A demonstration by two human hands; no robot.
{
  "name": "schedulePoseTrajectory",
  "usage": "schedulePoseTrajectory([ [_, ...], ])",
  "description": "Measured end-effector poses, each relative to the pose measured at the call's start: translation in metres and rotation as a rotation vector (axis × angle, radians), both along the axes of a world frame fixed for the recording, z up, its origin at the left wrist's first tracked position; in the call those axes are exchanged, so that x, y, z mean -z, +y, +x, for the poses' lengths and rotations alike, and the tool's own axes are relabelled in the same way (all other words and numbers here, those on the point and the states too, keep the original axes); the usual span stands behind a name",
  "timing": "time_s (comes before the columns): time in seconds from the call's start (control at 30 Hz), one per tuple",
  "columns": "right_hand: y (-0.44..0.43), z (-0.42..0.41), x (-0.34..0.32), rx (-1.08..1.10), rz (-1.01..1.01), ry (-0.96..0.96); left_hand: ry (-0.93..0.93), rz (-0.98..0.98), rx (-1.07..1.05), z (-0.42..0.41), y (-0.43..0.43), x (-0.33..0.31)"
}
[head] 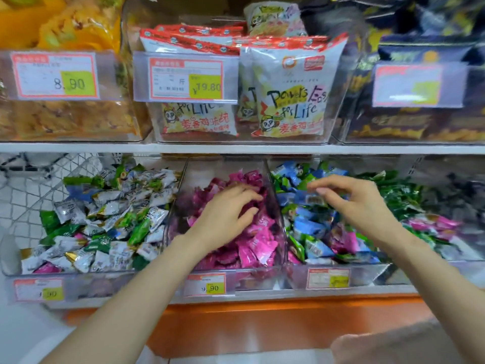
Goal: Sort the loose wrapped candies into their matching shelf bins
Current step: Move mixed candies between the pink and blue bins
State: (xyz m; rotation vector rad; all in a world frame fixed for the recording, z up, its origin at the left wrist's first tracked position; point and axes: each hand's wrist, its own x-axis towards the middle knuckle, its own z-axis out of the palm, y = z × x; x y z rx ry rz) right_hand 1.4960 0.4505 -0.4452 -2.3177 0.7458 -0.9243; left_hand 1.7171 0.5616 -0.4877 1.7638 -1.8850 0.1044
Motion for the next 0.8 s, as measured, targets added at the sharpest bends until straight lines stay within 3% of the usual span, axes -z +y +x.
schedulePoseTrajectory([
  [0.17,-0.027,-0.039,0.003,0.152,0.041,0.023,0.024,-0.082,0.184,-0.053,-0.018,0.010],
  [0.3,-0.034,-0.055,0.019,0.165,0.048,0.257,-0.132,-0.009,0.269,-0.066,-0.034,0.012],
  [0.5,-0.023,-0.060,0.029,0.065,0.001,0.510,-0.360,0.159,0.148,-0.071,-0.058,0.006],
  [0.8,-0.024,-0.060,0.039,0.156,-0.045,0.464,-0.242,0.264,-0.006,-0.076,-0.075,-0.004],
])
